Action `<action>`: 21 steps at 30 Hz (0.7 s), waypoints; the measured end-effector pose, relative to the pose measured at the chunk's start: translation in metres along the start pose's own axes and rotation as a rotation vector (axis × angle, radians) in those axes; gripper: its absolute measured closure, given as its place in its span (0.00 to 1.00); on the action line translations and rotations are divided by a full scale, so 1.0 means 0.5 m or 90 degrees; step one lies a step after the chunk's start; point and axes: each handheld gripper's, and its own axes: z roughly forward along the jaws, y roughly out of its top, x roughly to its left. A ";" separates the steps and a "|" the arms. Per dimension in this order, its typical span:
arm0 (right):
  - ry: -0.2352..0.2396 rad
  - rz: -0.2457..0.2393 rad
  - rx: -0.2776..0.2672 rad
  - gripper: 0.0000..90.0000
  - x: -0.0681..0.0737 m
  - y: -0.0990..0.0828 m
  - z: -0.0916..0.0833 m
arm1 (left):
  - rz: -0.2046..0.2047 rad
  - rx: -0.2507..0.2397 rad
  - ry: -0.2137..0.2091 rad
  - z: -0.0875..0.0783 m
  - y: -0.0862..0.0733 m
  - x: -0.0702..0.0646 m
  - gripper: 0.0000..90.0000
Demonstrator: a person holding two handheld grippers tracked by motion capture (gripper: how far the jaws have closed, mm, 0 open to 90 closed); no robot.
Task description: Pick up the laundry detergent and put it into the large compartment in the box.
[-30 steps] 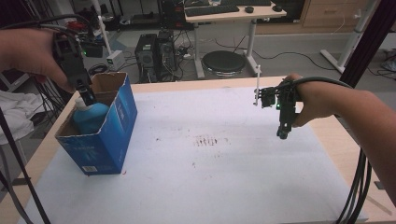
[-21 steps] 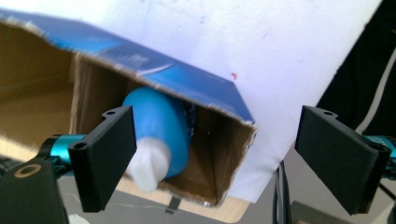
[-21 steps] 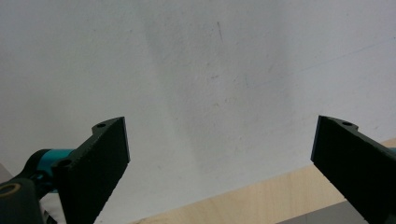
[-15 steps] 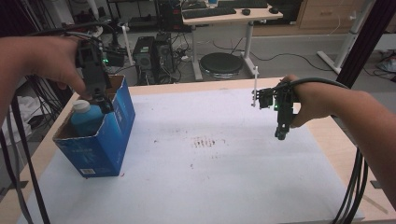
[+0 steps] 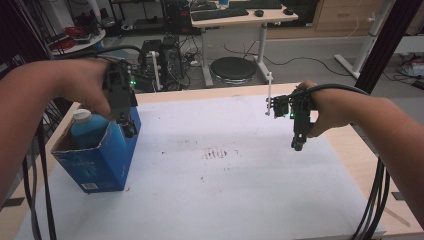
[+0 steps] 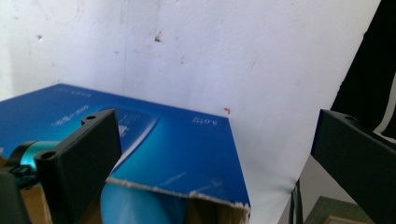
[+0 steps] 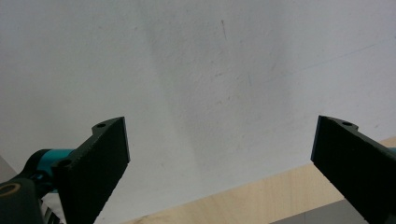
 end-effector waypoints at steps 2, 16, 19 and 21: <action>-0.002 -0.003 0.001 0.04 0.000 0.000 -0.001 | 0.010 0.001 0.002 0.007 0.004 0.000 0.02; -0.001 0.000 0.005 0.04 0.009 0.012 -0.012 | 0.029 -0.003 -0.009 0.033 0.013 -0.005 0.02; -0.009 -0.005 0.003 0.04 0.008 0.015 -0.023 | 0.034 -0.011 -0.006 0.028 0.022 -0.006 0.02; -0.011 -0.009 0.003 0.04 0.007 0.015 -0.029 | 0.037 -0.011 -0.010 0.027 0.027 -0.007 0.02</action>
